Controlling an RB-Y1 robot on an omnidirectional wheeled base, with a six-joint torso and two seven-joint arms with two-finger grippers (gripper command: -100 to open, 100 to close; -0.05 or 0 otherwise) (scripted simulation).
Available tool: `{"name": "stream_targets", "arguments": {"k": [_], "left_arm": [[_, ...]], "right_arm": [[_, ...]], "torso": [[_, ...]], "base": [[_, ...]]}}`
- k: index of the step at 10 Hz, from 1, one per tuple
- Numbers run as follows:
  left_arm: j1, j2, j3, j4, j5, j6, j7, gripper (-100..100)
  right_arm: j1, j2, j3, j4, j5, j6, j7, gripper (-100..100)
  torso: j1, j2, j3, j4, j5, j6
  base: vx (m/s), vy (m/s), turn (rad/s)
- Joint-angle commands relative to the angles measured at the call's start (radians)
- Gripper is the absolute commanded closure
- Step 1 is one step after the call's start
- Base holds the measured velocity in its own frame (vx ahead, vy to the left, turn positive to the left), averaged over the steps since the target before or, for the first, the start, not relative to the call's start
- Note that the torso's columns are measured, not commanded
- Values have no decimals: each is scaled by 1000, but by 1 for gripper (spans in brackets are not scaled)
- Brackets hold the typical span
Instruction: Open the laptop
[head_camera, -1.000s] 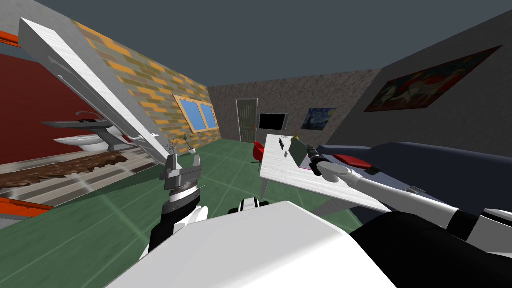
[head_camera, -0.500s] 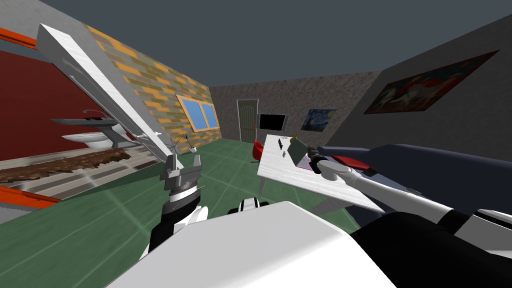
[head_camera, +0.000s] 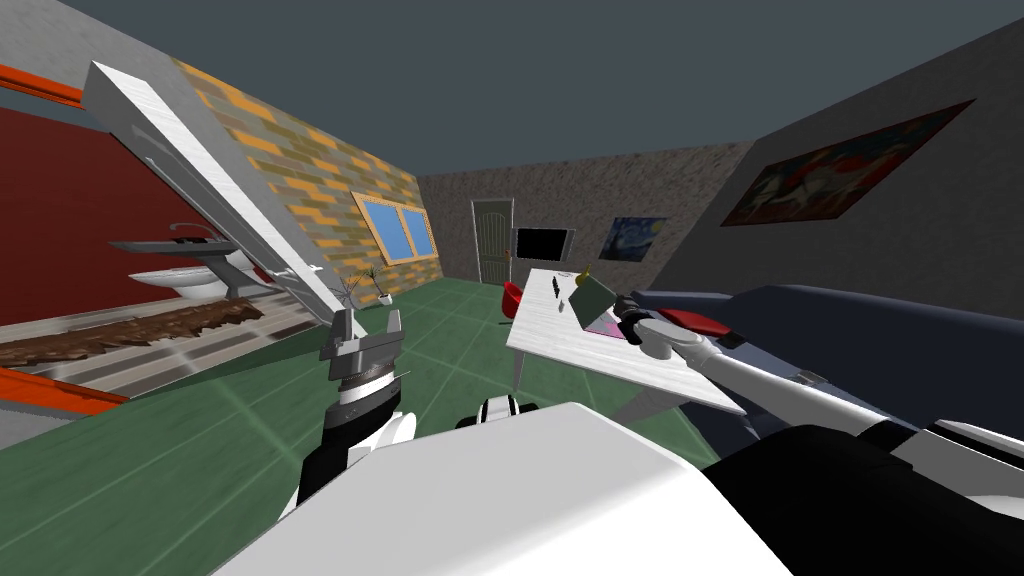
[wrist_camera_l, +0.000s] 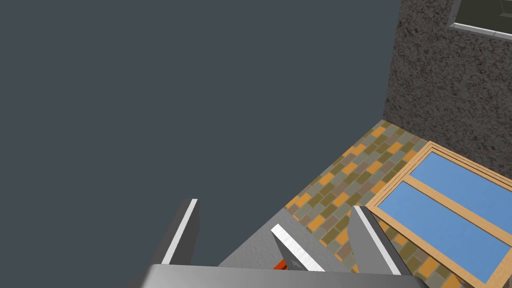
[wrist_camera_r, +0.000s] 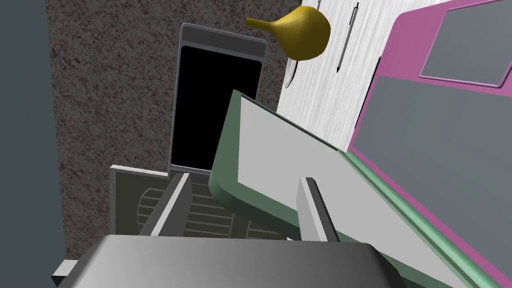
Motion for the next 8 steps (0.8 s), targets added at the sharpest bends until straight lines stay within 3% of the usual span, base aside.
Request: {"name": "stream_targets", "arguments": {"k": [1,8], "left_arm": [[0,0,0,0,0,0,0,0],[0,0,0,0,0,0,0,0]], "right_arm": [[-21,45,-6,26,-2,-26,-42,100],[-95,201,-24,111,-6,-105,-171,100]], "torso": [[6,-1,-1,0,2,-1],[7,0,0,1,4,-3]], "base": [[-59,-78,36],[-69,-108,41]]}}
